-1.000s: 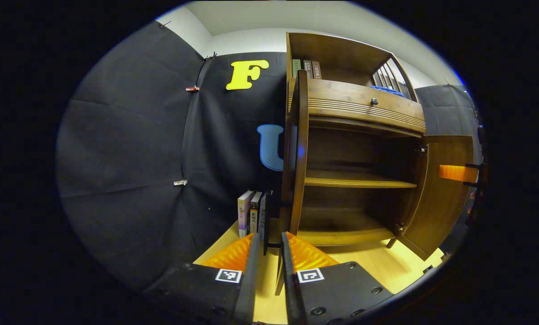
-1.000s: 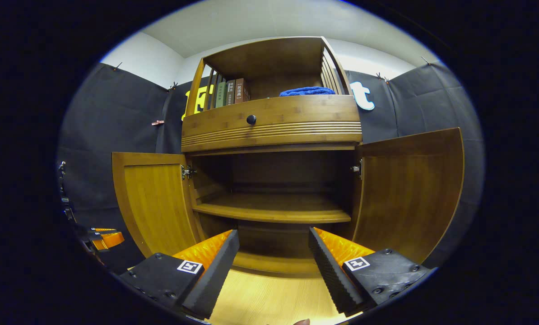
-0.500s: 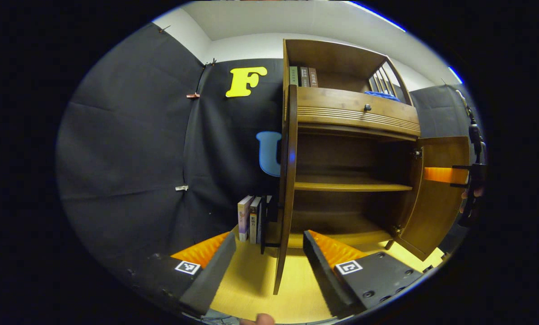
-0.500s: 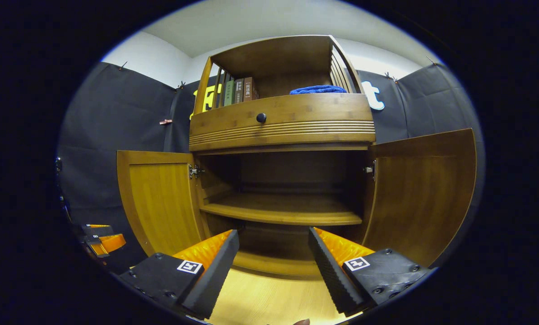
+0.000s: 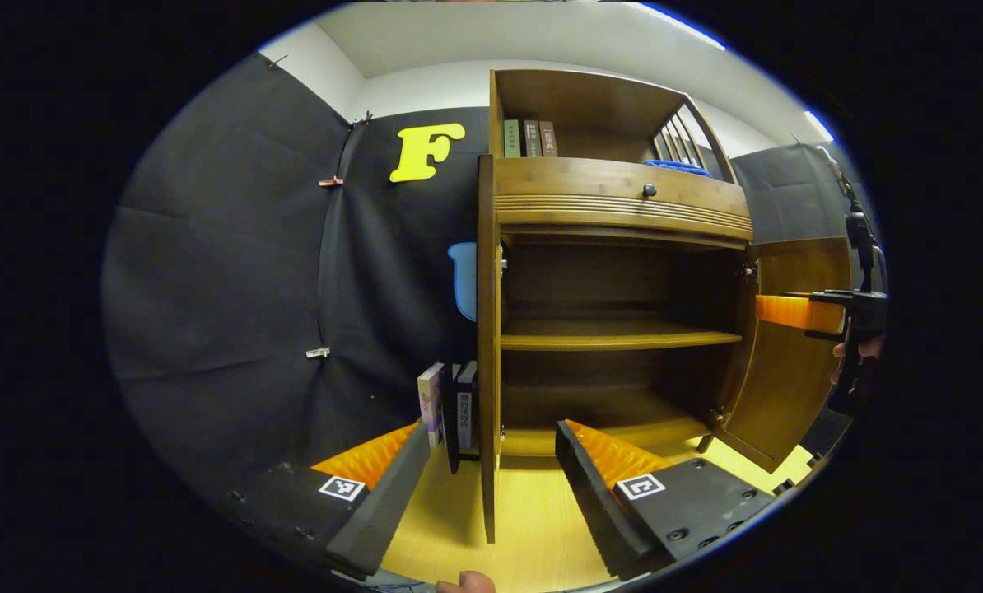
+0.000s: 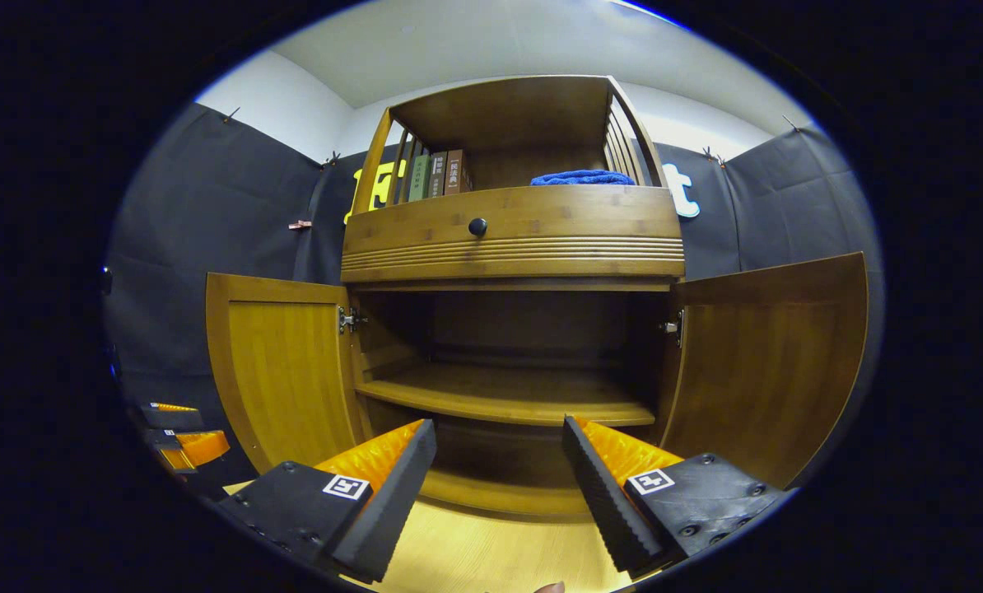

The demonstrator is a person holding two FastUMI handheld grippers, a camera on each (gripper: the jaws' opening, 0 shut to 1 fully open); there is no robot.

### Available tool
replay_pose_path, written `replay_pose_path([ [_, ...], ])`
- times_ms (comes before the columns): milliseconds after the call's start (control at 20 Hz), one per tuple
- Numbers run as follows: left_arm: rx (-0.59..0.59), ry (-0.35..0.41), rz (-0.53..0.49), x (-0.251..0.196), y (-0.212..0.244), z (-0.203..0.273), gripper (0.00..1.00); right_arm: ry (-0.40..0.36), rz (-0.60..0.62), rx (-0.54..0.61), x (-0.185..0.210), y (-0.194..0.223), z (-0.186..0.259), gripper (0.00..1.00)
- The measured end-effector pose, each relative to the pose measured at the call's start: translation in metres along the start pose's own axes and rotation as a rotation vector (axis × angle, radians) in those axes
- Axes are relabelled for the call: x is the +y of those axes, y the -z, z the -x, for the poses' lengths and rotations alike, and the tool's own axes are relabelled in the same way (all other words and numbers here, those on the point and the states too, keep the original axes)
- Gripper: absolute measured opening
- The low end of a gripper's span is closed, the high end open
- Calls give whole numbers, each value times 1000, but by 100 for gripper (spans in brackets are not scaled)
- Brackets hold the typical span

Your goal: Open the right door of the double-door shoe cabinet with the right hand, and open the left door with the left hand.

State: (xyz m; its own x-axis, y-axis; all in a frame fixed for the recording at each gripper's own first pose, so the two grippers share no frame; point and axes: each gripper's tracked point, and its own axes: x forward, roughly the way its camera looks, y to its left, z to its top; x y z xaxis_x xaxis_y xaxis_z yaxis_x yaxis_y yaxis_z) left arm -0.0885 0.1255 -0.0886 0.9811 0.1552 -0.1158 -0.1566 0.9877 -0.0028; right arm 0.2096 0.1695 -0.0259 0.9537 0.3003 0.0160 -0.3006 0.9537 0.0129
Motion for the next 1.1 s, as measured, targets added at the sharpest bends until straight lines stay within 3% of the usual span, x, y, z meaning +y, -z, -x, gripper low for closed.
replay_pose_path([
  [1100,-3,9,-6,-2,-4,-3,95,8,-9,18,3,9,2,98],
])
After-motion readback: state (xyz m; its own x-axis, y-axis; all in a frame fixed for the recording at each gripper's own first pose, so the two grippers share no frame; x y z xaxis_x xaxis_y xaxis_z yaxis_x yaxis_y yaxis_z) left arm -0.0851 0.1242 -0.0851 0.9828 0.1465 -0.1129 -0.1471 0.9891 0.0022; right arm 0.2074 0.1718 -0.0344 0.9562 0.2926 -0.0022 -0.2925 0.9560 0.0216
